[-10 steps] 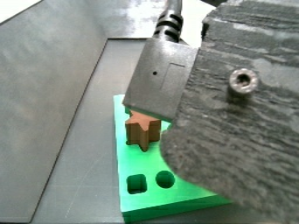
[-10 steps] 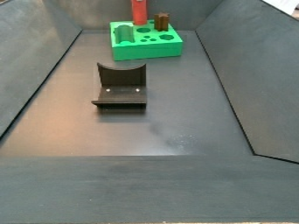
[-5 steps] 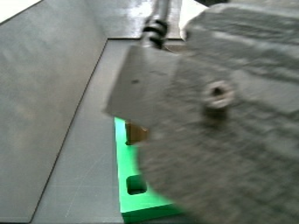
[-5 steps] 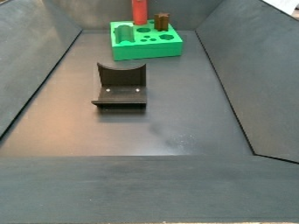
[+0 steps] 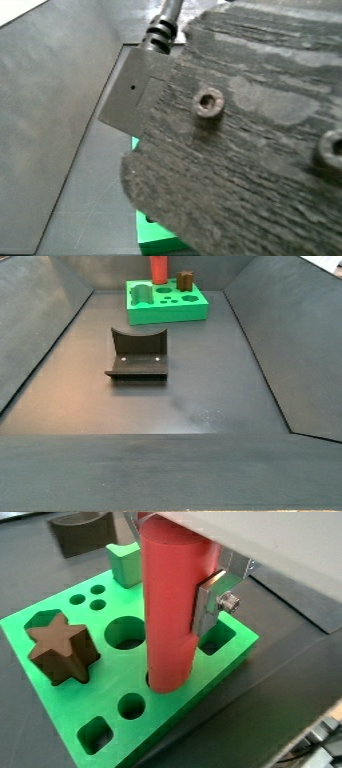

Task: Pick up the oval object. Move up. Move to above the board. Insert the oval object.
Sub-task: Insert the oval object.

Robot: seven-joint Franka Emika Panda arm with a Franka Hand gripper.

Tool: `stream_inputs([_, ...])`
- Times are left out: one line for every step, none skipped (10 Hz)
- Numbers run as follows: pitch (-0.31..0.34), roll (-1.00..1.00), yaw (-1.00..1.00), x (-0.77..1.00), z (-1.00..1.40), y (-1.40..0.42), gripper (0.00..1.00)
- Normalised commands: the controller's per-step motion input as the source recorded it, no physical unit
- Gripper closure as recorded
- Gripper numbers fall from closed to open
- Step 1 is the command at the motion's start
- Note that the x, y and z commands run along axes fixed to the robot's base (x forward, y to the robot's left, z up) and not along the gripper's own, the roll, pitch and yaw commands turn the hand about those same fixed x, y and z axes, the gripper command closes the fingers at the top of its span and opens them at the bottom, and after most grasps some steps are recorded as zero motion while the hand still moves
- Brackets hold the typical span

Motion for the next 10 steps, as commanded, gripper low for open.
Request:
stream_inputs([-0.034, 0.06, -0.20, 0.39, -1.00, -0.38, 1.00])
stream_inputs([-0.026, 0.05, -0.06, 0.51, -1.00, -0.23, 1.00])
stream_inputs([0.000, 0.10, -0.04, 0.53, -1.00, -0.13, 1.00])
stream_inputs([0.006, 0.20, 0.00, 0.37, -0.84, 0.00, 1.00])
stream_inputs([0.086, 0.21, 0.17, 0.05, -0.42, 0.07, 1.00])
stream_inputs([0.106, 0.16, 0.00, 0.00, -0.23, 0.32, 1.00])
stream_inputs([0.100, 0.21, 0.00, -0.17, -0.34, 0.28, 1.00])
stream_inputs([0.076, 0.14, -0.12, -0.31, -0.29, 0.19, 1.00])
stream_inputs([0.024, 0.09, -0.28, -0.57, -0.23, 0.08, 1.00])
stream_inputs([0.000, 0.03, -0.25, -0.40, -0.04, 0.00, 1.00])
